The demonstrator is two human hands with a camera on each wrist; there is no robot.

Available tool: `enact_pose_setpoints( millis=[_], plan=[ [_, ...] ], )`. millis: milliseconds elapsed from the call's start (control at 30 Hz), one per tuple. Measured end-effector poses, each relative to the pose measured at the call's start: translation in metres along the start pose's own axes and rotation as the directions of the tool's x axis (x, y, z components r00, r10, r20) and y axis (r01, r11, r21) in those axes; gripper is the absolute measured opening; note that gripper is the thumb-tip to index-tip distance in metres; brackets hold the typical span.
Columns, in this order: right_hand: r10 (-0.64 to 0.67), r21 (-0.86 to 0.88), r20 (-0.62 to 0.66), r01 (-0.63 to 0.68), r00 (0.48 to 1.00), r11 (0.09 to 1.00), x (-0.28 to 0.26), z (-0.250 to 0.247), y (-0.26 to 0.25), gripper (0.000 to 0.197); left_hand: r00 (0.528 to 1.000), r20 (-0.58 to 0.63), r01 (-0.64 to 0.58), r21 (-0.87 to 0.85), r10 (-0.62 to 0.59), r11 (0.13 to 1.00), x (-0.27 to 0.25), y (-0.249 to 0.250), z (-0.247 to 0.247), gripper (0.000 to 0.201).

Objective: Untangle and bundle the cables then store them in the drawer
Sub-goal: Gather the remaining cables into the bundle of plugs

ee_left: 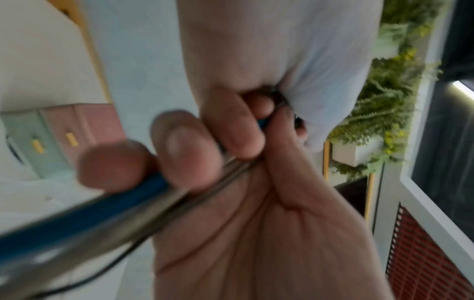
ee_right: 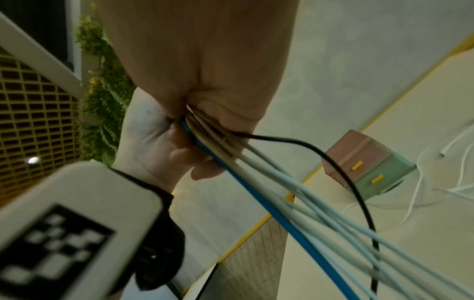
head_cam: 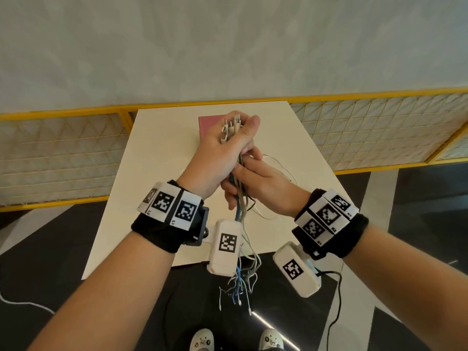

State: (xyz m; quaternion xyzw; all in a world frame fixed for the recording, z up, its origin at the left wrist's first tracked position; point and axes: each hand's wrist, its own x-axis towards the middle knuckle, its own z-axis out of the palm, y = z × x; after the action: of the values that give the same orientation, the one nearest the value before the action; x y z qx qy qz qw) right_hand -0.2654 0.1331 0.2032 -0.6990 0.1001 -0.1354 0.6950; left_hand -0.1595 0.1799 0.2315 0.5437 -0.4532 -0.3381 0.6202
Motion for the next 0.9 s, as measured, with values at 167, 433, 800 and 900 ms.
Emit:
enact_pose_setpoints(
  millis=[167,433,800,900],
  plan=[
    [-0.014,0.031,-0.099,0.017,0.995,0.999,0.002,-0.007,0.001,0.030,0.987,0.150,0.092,-0.203,-0.062,0.975,0.008,-0.008,-0.006,0.029],
    [-0.140,-0.166,-0.085,0.124,0.987,0.978,0.006,-0.025,0.031,0.020,0.993,0.055,0.081,0.287,-0.101,0.954,0.008,-0.019,0.005,0.050],
    [0.118,-0.476,0.052,-0.079,0.992,0.876,0.029,-0.027,0.113,0.007,0.973,-0.230,0.011,-0.038,-0.020,0.999,0.047,-0.030,-0.017,0.049],
    [0.250,-0.471,0.142,-0.157,0.958,0.868,0.039,-0.027,0.121,0.031,0.955,-0.277,0.095,-0.050,-0.105,0.994,0.054,-0.039,-0.026,0.049]
  ],
)
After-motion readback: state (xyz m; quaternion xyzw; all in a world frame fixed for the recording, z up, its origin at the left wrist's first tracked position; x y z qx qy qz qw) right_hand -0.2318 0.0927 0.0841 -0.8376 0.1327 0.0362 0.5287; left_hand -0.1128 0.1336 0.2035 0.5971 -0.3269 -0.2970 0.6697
